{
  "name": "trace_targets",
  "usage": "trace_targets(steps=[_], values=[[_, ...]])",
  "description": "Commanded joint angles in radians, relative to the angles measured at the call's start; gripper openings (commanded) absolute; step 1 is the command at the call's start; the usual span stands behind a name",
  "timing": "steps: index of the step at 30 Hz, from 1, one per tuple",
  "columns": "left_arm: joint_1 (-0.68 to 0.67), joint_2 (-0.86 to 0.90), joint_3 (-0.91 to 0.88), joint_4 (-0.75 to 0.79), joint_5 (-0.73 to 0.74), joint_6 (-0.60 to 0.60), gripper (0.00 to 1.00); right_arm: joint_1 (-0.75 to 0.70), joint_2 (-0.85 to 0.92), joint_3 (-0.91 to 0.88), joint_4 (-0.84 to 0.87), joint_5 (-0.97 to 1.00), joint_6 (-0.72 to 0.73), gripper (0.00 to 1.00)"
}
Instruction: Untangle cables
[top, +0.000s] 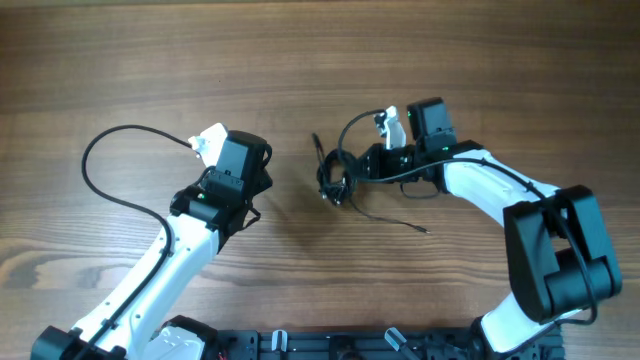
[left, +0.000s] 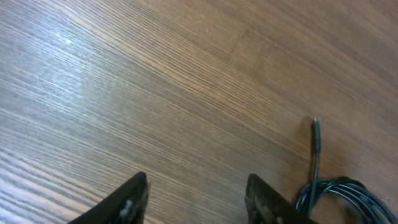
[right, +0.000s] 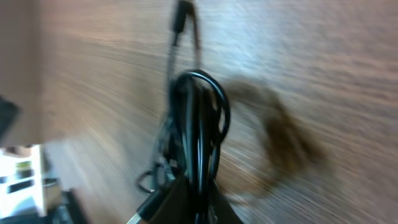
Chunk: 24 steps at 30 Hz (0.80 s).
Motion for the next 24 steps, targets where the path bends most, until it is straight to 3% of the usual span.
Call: trace_targets(steps=[1, 3, 5, 6, 7, 15, 20, 22, 24], values=[[0.003, 0.013, 0.013, 0.008, 0.048, -0.005, 0.56, 0.015, 0.017, 0.005, -0.046, 0.192, -0.045, 0.17], [0.003, 0.013, 0.013, 0.008, 0.057, -0.005, 0.56, 0.015, 0.017, 0.005, -0.072, 0.281, -0.038, 0.29], [0.003, 0.013, 0.013, 0.008, 0.084, -0.005, 0.57, 0.015, 0.017, 0.005, -0.101, 0.363, 0.014, 0.51], [0.003, 0.013, 0.013, 0.008, 0.102, -0.005, 0.57, 0.015, 0.017, 0.005, -0.109, 0.386, 0.035, 0.72], [0.003, 0.013, 0.013, 0.008, 0.121, -0.005, 0.57, 0.015, 0.017, 0.005, -0.112, 0.394, 0.045, 0.98], [-0.032, 0.119, 0.011, 0.066, 0.211, 0.0, 0.47, 0.015, 0.017, 0.005, -0.089, 0.391, 0.173, 1.0], [-0.129, 0.318, 0.011, 0.347, 0.341, 0.139, 0.48, 0.015, 0.017, 0.005, -0.082, 0.391, 0.171, 1.0], [-0.133, 0.346, 0.011, 0.374, 0.336, 0.163, 0.42, 0.015, 0.017, 0.005, -0.082, 0.391, 0.172, 1.0], [-0.134, 0.378, 0.011, 0.387, 0.337, 0.184, 0.31, 0.015, 0.017, 0.005, -0.082, 0.391, 0.172, 1.0]])
